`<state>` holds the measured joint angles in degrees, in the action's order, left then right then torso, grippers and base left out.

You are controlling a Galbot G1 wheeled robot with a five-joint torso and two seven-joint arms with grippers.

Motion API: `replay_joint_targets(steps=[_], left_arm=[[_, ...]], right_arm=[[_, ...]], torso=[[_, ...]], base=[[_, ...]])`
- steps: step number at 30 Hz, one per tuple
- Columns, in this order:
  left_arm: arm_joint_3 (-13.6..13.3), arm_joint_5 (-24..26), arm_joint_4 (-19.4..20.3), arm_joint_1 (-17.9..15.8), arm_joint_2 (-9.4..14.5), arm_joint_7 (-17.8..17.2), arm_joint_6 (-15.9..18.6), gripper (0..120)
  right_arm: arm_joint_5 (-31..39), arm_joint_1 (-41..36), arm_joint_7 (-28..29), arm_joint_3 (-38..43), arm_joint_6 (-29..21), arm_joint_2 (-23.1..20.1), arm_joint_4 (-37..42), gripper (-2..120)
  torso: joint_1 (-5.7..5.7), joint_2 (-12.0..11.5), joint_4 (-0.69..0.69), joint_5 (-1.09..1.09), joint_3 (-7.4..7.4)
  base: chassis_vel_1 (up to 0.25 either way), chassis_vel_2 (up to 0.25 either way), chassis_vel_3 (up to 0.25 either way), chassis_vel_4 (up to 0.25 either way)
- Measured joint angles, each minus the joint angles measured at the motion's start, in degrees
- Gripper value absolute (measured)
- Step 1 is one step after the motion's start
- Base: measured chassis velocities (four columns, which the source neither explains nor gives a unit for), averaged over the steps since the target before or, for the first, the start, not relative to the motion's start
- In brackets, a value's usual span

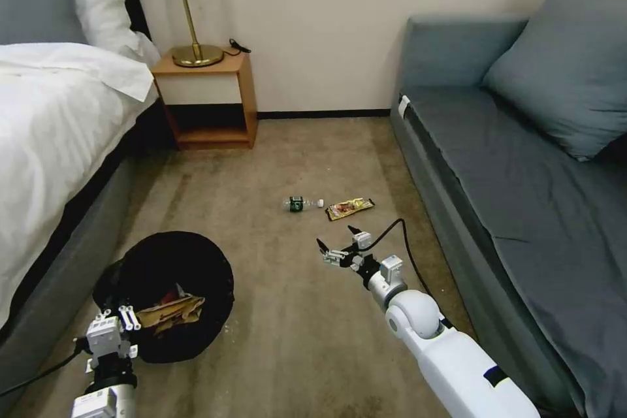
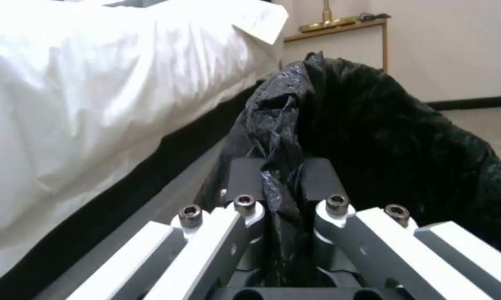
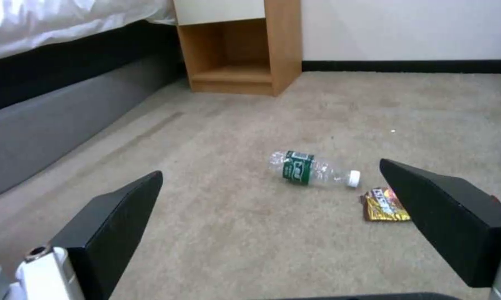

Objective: Pick up the trash bin, then pick up the garbage on the floor and place it into the trash bin.

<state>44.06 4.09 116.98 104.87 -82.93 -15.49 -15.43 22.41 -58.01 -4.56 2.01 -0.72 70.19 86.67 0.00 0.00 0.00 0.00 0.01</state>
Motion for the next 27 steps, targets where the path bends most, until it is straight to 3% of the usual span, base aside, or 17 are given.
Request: replay_joint_targets(steps=[27], left_arm=[[-0.1,0.2,-0.7,-0.2,0.2,0.2,-0.3,7]], right_arm=[[-1.3,-1.7,0.0,0.4,1.3,0.4,0.1,100]], torso=[[0.0,0.0,-0.01,0.0,-0.01]], base=[[-0.065,0.067,0.069,-0.068]])
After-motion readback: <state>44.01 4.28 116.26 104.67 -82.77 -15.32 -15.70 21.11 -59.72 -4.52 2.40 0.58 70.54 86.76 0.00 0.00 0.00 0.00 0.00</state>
